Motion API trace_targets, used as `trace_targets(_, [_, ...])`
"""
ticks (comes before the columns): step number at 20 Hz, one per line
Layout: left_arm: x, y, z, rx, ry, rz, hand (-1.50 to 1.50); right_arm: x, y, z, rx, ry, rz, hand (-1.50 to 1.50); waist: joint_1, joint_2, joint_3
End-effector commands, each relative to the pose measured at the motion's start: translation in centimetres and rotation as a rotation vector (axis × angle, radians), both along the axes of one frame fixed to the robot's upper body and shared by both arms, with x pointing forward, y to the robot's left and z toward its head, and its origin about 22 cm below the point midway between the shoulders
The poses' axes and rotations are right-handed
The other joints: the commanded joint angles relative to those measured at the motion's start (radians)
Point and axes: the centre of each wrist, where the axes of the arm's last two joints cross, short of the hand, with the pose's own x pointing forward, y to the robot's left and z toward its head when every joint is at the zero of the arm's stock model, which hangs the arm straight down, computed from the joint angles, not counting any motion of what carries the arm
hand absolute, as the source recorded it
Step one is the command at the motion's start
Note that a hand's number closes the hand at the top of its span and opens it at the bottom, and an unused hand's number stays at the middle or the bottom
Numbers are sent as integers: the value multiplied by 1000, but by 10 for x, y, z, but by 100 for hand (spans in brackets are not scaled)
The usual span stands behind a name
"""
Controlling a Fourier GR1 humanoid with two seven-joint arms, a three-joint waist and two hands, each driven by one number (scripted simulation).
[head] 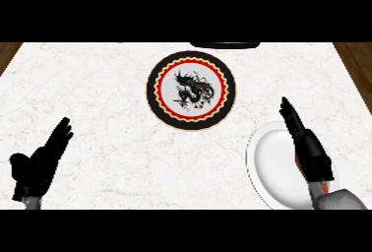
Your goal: Pick the sweet potato from the plate and place it in the plate
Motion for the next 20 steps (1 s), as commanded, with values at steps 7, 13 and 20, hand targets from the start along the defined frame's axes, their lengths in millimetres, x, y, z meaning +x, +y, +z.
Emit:
trace_targets(7, [1, -48, -26, -184, 131, -26, 0, 43, -128, 135, -497, -223, 167, 150, -7, -9, 8])
trace_targets(13, [7, -87, -26, -256, 165, -41, 0, 18, -216, 55, 129, -340, -31, -150, 11, -12, 31])
trace_targets(20, [18, -109, 0, -248, 175, -52, 0, 22, -273, 86, 18, -282, 109, -150, 25, -16, 28])
